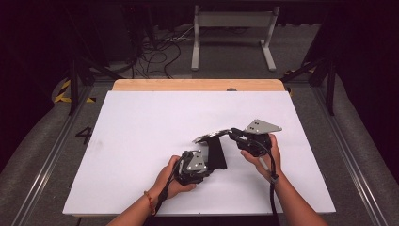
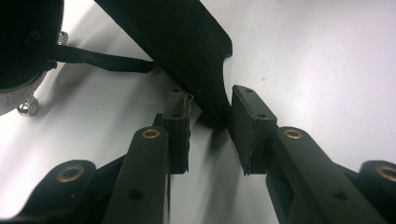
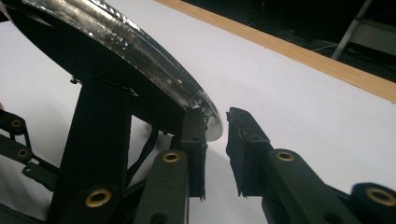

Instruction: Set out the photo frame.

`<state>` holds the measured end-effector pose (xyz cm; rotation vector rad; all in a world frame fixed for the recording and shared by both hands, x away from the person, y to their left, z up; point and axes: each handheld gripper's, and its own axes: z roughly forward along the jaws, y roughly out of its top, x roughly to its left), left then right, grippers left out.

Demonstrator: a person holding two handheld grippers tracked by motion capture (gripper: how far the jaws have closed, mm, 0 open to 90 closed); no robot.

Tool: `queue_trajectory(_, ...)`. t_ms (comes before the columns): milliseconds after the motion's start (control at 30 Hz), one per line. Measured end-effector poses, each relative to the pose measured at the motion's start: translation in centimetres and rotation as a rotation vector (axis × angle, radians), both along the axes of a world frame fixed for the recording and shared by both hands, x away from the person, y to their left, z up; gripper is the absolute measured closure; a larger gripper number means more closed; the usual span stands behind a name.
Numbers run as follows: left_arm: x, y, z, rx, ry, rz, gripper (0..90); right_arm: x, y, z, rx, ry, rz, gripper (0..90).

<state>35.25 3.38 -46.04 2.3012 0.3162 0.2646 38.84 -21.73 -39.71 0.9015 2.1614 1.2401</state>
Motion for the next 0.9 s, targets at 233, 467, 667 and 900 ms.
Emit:
queue_trajectory(233,0.1,2.8,1.0,-0.028,-0.015,0.01,66.5,-0.3,-0.4,-0.1,0.009,-0.002,0.003,74.0)
queue_trajectory(467,0.9,5.9,2.3,-0.083,-0.074,0.14,58.3,-0.4,-0.3,-0.1,0.008,0.0,0.002,72.9)
queue_trajectory(667,2.6,6.3,2.6,-0.1,-0.101,0.235,47.1,-1.3,-0.3,-0.5,0.027,0.007,0.01,75.7)
queue_trajectory(900,3.7,5.5,2.5,-0.118,-0.107,0.246,40.8,-3.2,-0.1,-1.5,0.022,0.006,0.047,85.0)
